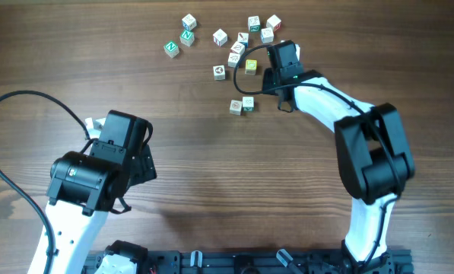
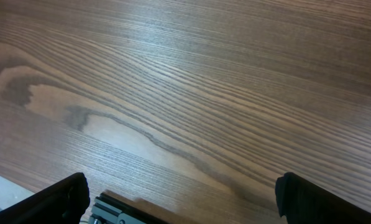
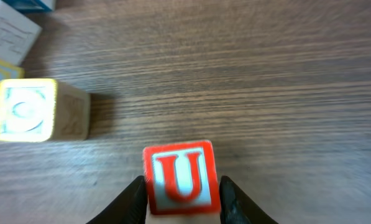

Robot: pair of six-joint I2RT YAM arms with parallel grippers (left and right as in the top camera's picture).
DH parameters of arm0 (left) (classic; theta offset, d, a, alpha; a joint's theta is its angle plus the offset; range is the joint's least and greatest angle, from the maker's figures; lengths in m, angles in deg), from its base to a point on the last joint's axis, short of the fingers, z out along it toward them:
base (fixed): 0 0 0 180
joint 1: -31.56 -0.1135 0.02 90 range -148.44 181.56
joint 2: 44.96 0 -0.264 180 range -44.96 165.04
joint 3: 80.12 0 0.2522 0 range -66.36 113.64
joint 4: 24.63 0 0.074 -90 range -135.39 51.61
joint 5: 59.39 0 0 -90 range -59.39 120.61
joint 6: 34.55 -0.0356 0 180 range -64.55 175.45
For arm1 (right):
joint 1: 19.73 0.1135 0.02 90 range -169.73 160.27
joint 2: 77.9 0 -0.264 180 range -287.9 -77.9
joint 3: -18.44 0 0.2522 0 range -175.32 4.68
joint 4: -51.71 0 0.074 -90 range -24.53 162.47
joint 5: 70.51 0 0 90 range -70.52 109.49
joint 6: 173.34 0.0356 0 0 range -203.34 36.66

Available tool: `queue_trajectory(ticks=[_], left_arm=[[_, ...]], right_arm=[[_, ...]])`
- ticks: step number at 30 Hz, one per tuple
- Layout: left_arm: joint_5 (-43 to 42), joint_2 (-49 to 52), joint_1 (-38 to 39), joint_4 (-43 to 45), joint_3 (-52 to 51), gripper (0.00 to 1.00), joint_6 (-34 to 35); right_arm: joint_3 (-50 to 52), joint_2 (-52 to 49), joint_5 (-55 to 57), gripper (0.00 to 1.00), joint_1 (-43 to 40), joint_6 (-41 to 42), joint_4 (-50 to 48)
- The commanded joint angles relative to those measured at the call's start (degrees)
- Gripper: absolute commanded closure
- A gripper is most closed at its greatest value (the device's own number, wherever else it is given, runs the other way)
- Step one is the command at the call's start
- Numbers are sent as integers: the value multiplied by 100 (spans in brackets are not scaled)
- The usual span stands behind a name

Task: Form a horizontal line
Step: 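Lower the right gripper and grasp the red U block, then carry the red U block left toward the row of blocks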

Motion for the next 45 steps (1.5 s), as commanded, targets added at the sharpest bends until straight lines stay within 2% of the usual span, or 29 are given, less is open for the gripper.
queue_trajectory(ticks=[1,3,5,6,10,15,20,24,29,33,41,45], left_arm=[[13,-39,-26,11,-33,0,96],[13,-39,-26,11,-33,0,96],[13,-39,-26,11,-31,0,96],[11,-39,-26,11,-33,0,96],[11,-39,-26,11,-33,0,96],[11,-39,-26,11,-33,0,96],[11,-39,-26,11,-33,0,96],[11,-39,-26,11,-33,0,96],[13,-39,-26,11,-33,0,96],[11,-39,-26,11,-33,0,96],[11,-39,-26,11,-33,0,96],[11,-39,-26,11,-33,0,96]], right_arm=[[-26,503,269,63,11,-157,205],[-26,575,271,63,11,-157,295],[-26,597,271,50,11,-225,260],[-24,586,282,49,11,-428,186],[-24,387,361,32,7,-938,-22],[-24,101,426,30,4,-1056,-313],[-24,-249,424,35,-4,-1045,-595],[-24,-363,424,48,-26,-1034,-643],[-26,-363,422,57,-37,-977,-769],[-24,-363,420,68,-44,-874,-750],[-26,-291,420,73,-48,-737,-544],[-26,160,420,74,-46,-728,-203]])
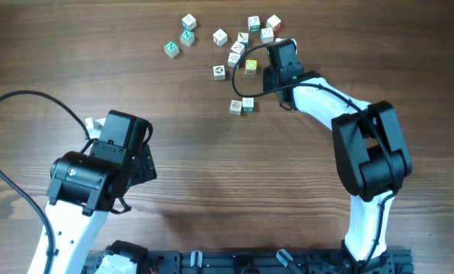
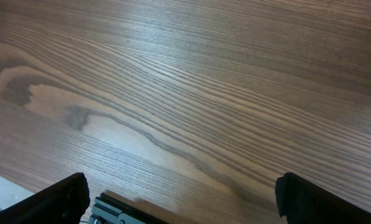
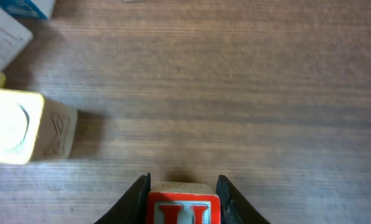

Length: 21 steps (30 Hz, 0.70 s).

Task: Form a horizontal line
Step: 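Carry the red U block left toward the row of blocks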

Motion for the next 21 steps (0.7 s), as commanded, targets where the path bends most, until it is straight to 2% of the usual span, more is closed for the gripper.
queue_trajectory(ticks=[1,11,17,21], left_arm=[[11,-39,-26,11,-33,0,96],[11,-39,-26,11,-31,0,96],[11,-39,-26,11,-31,0,96],[11,-39,-26,11,-33,0,96]], right_arm=[[-17,503,101,74,-31,125,352],[-17,1493,-157,81,-28,428,1731],[-4,1528,-367,83,-24,822,2546],[-4,1528,-455,84,-13,820,2726]])
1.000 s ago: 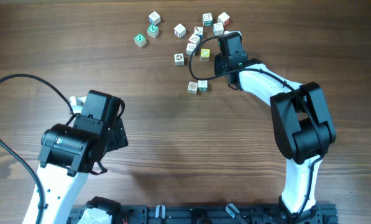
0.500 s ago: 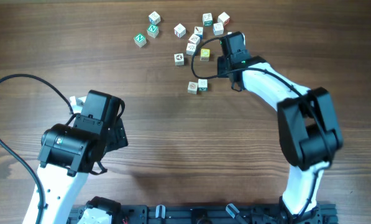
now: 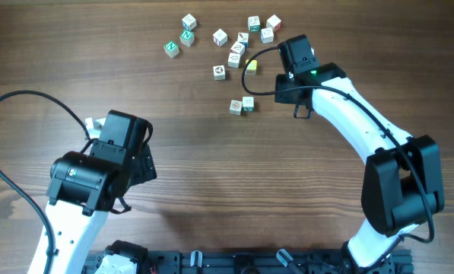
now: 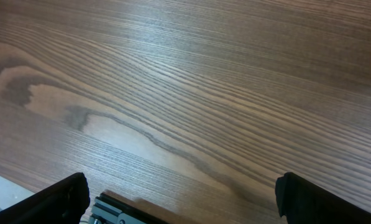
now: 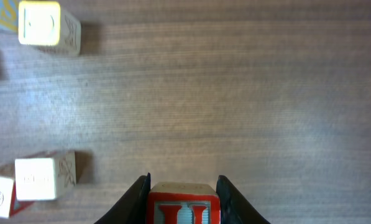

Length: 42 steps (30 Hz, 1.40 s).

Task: Form a horizontal line
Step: 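Carry the red U block left toward the row of blocks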

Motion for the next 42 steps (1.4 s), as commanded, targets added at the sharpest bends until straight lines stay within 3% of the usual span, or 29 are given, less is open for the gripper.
queue_trajectory(ticks=[1,7,18,42], left_arm=[[11,-39,-26,11,-33,0,96],[11,-39,-26,11,-33,0,96],[11,-39,-26,11,-33,0,96],[11,-39,-26,11,-33,0,96]], right_arm=[[-17,44,-225,84,-2,173,79],[17,42,-221,85,35,177,4],[844,42,-284,85,35,166,-1021],[852,-457,-433,87,452,-66,-1749]])
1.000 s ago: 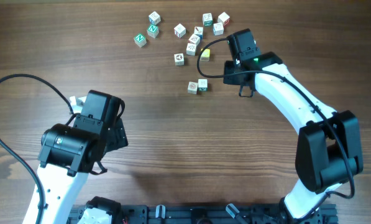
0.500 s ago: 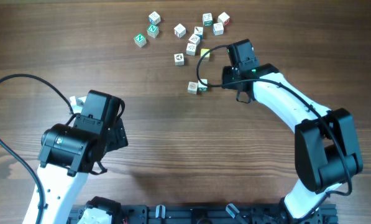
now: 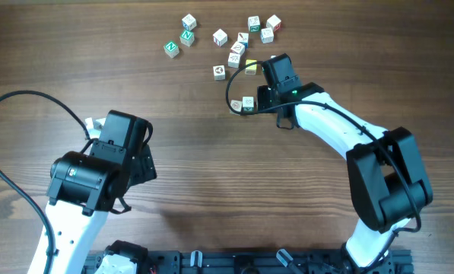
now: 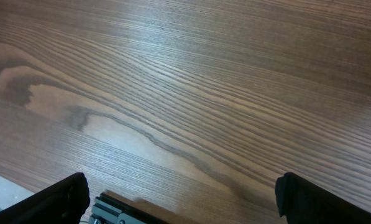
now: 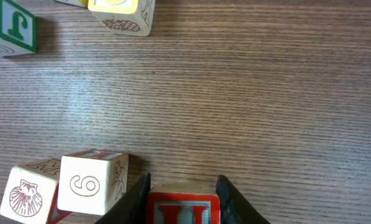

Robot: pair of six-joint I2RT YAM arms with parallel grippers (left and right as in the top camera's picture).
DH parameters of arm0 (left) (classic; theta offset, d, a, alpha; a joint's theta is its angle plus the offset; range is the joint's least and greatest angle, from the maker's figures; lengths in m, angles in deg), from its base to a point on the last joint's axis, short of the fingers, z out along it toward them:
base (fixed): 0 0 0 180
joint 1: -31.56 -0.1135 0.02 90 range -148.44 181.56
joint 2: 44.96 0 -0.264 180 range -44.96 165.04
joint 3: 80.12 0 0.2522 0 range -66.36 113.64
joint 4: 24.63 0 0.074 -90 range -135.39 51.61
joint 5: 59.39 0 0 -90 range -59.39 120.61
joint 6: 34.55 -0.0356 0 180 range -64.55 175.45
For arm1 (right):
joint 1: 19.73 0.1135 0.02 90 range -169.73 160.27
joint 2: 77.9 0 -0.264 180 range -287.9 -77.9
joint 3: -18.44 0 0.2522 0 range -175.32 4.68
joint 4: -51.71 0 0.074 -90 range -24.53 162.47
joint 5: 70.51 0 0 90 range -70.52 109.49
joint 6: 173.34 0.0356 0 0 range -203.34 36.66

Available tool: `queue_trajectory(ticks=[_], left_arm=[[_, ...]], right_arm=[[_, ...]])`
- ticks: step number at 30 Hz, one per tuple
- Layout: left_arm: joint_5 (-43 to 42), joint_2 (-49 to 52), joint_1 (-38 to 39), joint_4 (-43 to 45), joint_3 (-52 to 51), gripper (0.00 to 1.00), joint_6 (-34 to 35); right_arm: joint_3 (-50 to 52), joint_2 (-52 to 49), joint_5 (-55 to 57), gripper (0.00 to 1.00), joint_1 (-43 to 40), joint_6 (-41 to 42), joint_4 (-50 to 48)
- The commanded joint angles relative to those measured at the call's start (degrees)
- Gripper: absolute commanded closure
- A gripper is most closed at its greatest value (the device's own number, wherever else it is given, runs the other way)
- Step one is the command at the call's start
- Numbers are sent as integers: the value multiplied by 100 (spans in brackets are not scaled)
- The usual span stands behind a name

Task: Form a horizontal line
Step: 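Carry the red U block left toward the row of blocks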

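Observation:
My right gripper (image 5: pixel 184 200) is shut on a red-framed letter U block (image 5: pixel 184 210); only the block's top part shows between the fingers. Just left of it, a white "9" block (image 5: pixel 92 182) and a shell block (image 5: pixel 28 194) sit side by side on the table, the "9" block almost touching my left finger. Overhead, the right gripper (image 3: pixel 277 76) hides the U block, with that pair (image 3: pixel 242 104) to its lower left. My left gripper (image 4: pixel 185 205) is open over bare wood, nothing between its fingers.
Several loose letter blocks lie scattered at the table's far side (image 3: pixel 220 36). A yellow block (image 5: pixel 120 12) and a green J block (image 5: pixel 11 25) sit beyond the held block. The left arm (image 3: pixel 105 164) rests at the near left, a black cable looping round it.
My right gripper, still holding the U block, has moved left and nearer, from right of the yellow block to just beside the "9" and shell pair. The left arm is unchanged.
The U block first stood between my right fingers near the yellow block in the cluster. Then the fingers were shut on it there. Later it was held farther right, away from the cluster, and now it sits beside the two-block pair. The left gripper stayed open throughout.

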Motion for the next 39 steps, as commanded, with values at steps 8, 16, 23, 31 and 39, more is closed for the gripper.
queue_trajectory(ticks=[8,16,23,31,39], left_arm=[[11,-39,-26,11,-33,0,94],[11,-39,-26,11,-33,0,94],[11,-39,-26,11,-33,0,94],[11,-39,-26,11,-33,0,94],[11,-39,-26,11,-33,0,94]], right_arm=[[22,-404,-208,87,0,-59,-28],[22,-448,-299,87,0,-59,-31],[20,-448,-485,87,0,39,-68],[20,-450,-511,87,0,24,-96],[20,-450,-1080,87,0,15,-221]])
